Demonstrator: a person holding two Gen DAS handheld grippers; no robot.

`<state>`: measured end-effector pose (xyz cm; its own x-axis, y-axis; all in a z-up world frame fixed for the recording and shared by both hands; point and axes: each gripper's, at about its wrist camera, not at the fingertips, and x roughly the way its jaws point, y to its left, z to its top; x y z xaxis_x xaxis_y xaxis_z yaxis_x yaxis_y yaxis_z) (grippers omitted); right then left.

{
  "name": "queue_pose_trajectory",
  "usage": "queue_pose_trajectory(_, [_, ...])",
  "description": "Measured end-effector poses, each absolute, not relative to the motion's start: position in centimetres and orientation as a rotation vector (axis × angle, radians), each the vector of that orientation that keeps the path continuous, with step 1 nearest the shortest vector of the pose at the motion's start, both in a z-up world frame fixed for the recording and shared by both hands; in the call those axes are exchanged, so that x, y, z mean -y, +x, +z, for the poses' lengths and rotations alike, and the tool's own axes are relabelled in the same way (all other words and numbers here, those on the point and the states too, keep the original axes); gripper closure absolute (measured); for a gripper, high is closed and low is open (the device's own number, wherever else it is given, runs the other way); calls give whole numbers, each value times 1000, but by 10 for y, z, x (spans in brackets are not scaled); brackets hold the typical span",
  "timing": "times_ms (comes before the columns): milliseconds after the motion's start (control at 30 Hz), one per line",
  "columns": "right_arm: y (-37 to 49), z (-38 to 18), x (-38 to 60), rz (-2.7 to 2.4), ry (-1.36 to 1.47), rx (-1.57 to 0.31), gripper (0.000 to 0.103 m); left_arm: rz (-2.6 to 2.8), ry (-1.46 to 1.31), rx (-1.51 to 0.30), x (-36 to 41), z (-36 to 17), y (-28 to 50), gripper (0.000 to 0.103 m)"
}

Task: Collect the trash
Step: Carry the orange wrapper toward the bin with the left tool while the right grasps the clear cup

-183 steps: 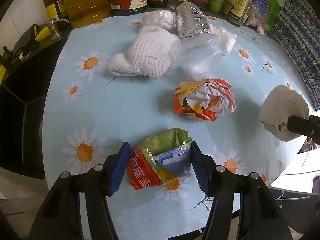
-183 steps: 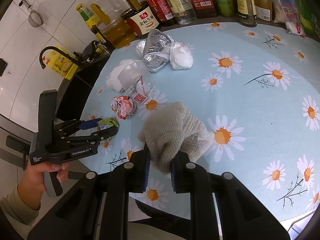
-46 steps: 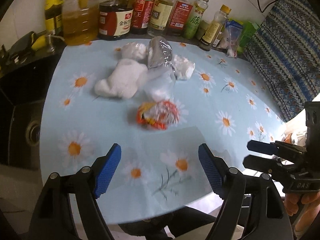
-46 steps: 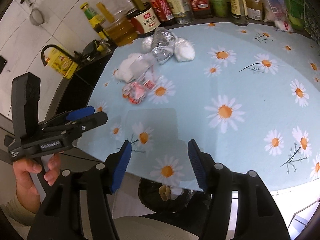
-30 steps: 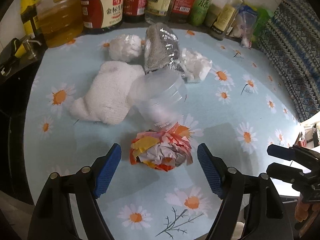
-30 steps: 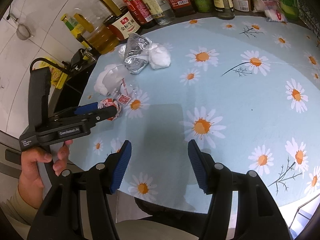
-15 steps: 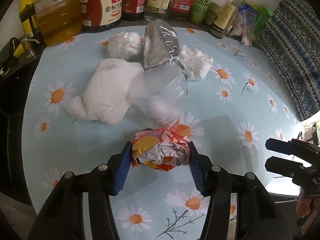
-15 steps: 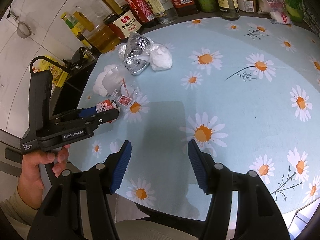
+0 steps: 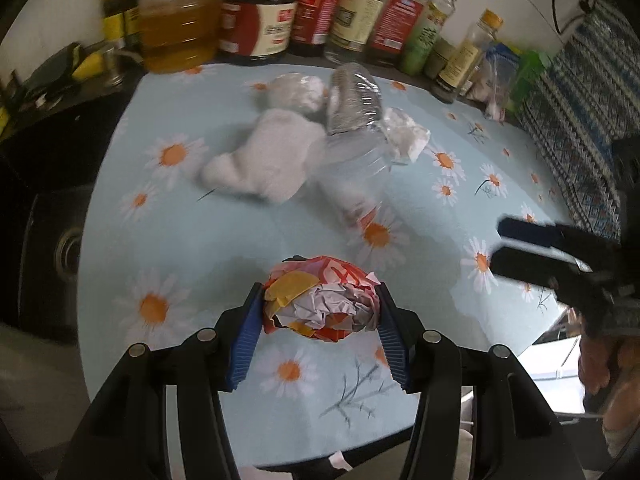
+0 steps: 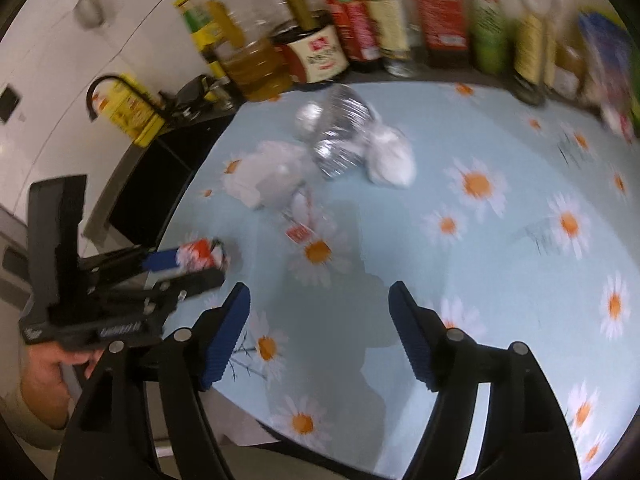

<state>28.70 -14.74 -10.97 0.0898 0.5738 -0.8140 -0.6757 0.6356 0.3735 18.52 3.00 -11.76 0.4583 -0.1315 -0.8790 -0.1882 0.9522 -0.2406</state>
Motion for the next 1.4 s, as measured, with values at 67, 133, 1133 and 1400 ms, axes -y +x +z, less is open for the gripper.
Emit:
queue_pose_trajectory(67, [293, -112, 131, 954, -146, -1153, 31, 55, -346, -1095, -34, -117, 177, 51])
queue_pose_trajectory(133, [298, -115, 118, 977, -171, -1154, 31, 82, -368, -1090, -38, -115, 166, 51])
queue_pose_trajectory(1133, [319, -149, 42, 1058, -376, -1146, 45, 226, -527, -1054, -63, -116, 109, 51])
queue_pose_trajectory(1400, [298, -129, 64, 1034, -340, -1124, 45, 179, -497, -1042, -62, -110, 106, 51])
